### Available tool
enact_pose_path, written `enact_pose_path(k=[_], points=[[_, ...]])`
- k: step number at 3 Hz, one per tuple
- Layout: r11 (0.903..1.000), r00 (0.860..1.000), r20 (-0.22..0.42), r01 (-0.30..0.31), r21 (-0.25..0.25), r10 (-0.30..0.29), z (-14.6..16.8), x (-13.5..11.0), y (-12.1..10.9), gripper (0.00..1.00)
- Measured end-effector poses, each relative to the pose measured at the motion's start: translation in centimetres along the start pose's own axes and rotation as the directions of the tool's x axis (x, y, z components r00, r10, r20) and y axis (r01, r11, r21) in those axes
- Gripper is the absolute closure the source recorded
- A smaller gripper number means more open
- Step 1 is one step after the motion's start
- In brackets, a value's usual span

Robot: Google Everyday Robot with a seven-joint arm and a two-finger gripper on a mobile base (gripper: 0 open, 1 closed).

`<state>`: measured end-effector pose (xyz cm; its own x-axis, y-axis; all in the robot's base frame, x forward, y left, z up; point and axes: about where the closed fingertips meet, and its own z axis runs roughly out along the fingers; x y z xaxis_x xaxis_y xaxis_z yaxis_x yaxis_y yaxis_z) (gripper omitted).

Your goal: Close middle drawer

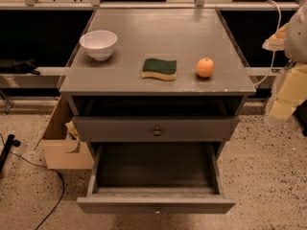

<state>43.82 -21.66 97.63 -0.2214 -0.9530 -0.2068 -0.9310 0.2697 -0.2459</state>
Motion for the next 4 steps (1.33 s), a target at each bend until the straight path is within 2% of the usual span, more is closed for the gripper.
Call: enact_pose_path(k=[1, 2, 3, 4], points=[[1.0000, 1.000, 0.009, -0.009, -0.003, 0.009, 0.2, 0.3, 0.0, 0.00], [0.9945, 0.990, 0.095, -0.097, -0.039, 0.100, 2.6, 3.0, 0.0, 0.00], [0.9568, 0.957, 0.136, -0.231, -0.177, 0.256, 9.7, 7.1, 4.2, 0.00], [0.9148, 0.952, 0.079, -0.258, -0.311, 0.295, 16.0, 8.4, 9.7, 0.00]])
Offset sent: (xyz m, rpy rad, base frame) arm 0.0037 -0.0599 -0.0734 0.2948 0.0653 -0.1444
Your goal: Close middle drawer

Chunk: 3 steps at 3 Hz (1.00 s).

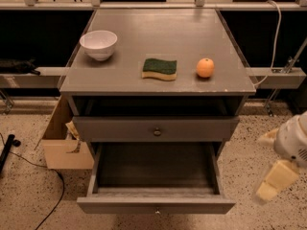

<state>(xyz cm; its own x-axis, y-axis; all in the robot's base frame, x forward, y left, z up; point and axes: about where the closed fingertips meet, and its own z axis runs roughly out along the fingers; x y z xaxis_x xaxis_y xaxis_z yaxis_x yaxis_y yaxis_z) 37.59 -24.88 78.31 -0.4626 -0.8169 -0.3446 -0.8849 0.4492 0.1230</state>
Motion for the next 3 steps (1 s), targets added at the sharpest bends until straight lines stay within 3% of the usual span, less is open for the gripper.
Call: enact_pose_path(k=[1, 2, 3], points=[[0.9996, 1.000, -0.018, -0.007, -0.029, 0.006, 1.1, 0.8, 1.0, 0.00], [0.9993, 1.000, -0.012, -0.024, -0.029, 0.023, 1.1, 0.7, 0.1, 0.00], [0.9911, 0.995, 0.065, -0.070, -0.114, 0.077, 4.4, 2.5, 0.8, 0.00]])
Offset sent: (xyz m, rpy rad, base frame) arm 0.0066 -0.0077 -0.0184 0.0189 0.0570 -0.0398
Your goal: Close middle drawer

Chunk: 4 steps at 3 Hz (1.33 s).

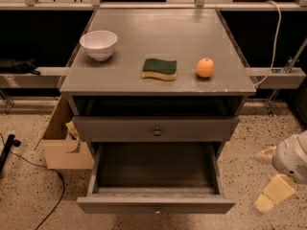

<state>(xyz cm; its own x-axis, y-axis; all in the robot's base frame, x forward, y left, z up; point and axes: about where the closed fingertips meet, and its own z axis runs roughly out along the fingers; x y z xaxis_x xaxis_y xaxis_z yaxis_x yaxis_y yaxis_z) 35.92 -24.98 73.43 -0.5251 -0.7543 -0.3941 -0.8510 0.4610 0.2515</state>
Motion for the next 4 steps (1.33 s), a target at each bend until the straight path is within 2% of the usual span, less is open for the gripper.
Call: enact_pose_path(k=[1, 2, 3, 4], points=[[0.9860, 0.980, 0.162, -0.093, -0.138, 0.115, 6.1, 2.5, 3.0, 0.00], [0.9823, 0.985, 0.135, -0.081, -0.169, 0.104, 9.1, 3.4, 5.9, 0.00], [0.9889, 0.983, 0.127, -0.118, -0.089, 0.129, 12.2, 5.4, 9.8, 0.00], [0.9890, 0.983, 0.125, -0.122, -0.083, 0.132, 12.5, 5.5, 9.5, 0.00]])
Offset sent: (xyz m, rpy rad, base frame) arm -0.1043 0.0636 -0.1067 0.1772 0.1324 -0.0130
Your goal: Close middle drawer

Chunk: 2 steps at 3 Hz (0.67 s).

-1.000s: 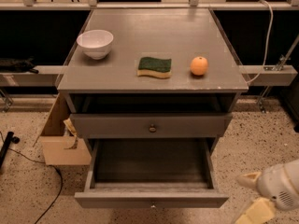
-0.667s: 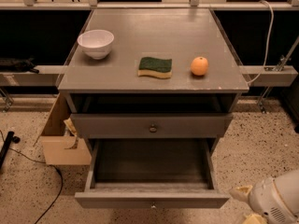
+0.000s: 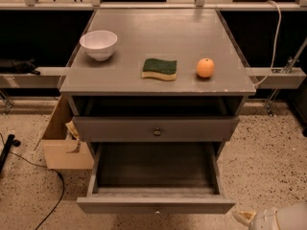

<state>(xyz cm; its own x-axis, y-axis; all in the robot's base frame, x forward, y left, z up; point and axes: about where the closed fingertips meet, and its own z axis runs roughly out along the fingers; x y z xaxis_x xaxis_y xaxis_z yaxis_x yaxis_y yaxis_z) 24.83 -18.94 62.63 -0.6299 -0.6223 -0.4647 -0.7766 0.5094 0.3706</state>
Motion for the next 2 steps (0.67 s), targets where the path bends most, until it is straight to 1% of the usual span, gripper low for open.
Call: enact_pose_path(k=[1, 2], points=[[0.9998, 0.995, 0.099, -0.022, -0.002, 0.022, 0.4, 0.0, 0.2, 0.00], [0.9922, 0.951, 0.290, -0.121, 0.029, 0.107, 1.6, 0.4, -0.7, 0.00]])
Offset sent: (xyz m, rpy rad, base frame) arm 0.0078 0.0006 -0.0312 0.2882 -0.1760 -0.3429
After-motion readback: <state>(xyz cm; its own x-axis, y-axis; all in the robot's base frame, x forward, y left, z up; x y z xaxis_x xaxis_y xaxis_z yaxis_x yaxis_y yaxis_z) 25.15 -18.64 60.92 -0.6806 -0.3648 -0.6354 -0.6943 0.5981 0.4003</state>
